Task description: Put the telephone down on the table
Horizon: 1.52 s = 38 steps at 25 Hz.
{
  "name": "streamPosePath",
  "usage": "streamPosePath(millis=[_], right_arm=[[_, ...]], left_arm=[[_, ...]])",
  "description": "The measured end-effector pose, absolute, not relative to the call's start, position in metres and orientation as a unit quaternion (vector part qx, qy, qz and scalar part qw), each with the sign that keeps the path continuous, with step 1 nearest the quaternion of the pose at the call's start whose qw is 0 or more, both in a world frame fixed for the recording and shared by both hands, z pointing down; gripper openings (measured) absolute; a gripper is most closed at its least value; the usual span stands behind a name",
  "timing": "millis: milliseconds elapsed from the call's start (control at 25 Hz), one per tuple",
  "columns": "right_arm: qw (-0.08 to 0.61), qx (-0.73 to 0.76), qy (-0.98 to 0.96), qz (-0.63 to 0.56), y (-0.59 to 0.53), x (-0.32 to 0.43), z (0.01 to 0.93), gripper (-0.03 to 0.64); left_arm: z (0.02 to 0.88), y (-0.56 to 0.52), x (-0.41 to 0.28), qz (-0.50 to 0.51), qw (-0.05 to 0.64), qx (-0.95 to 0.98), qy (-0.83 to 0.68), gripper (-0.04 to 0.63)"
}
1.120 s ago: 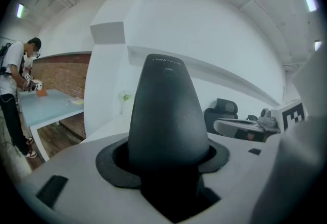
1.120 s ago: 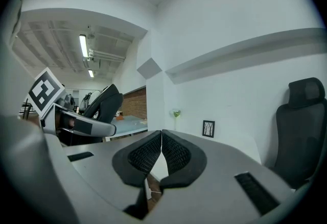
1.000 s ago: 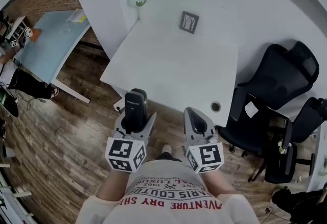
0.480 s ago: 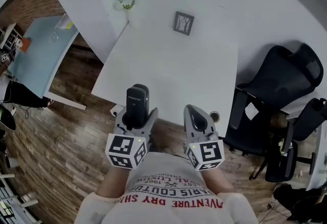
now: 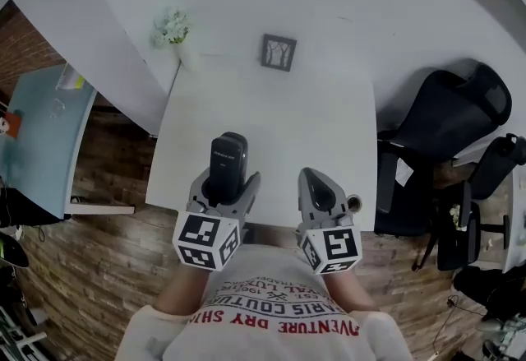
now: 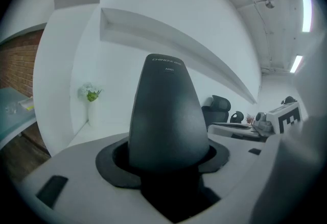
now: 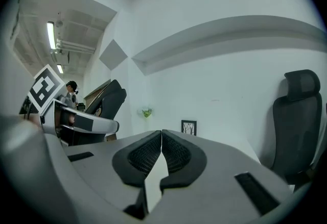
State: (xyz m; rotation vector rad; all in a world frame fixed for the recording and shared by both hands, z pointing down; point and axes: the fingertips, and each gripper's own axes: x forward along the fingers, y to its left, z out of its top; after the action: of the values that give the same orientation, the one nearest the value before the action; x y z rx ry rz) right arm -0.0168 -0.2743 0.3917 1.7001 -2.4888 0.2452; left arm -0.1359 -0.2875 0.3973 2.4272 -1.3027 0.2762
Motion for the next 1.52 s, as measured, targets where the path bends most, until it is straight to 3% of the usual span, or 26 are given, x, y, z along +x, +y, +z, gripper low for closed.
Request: streamPosePath(millis=[520, 1120, 1520], right_arm=[[0.085, 0.596, -0.79, 0.117, -0.351, -0.04, 0.425, 0.025], [0.143, 0.533, -0.807, 0.209, -0.402, -0.023, 0.516, 0.025], [0.176, 0.531, -0.795, 0.235, -0.422, -0.018, 0.555, 0.025]], left_arm=[[0.445, -0.363, -0.156, 0.145, 0.234, 0.869, -0.412, 0.285], [0.601, -0.413, -0.141, 0.26, 0.352, 0.786, -0.437, 0.285], [0.673, -0.435, -0.146, 0.346, 0.388, 0.732, -0.441, 0.285]])
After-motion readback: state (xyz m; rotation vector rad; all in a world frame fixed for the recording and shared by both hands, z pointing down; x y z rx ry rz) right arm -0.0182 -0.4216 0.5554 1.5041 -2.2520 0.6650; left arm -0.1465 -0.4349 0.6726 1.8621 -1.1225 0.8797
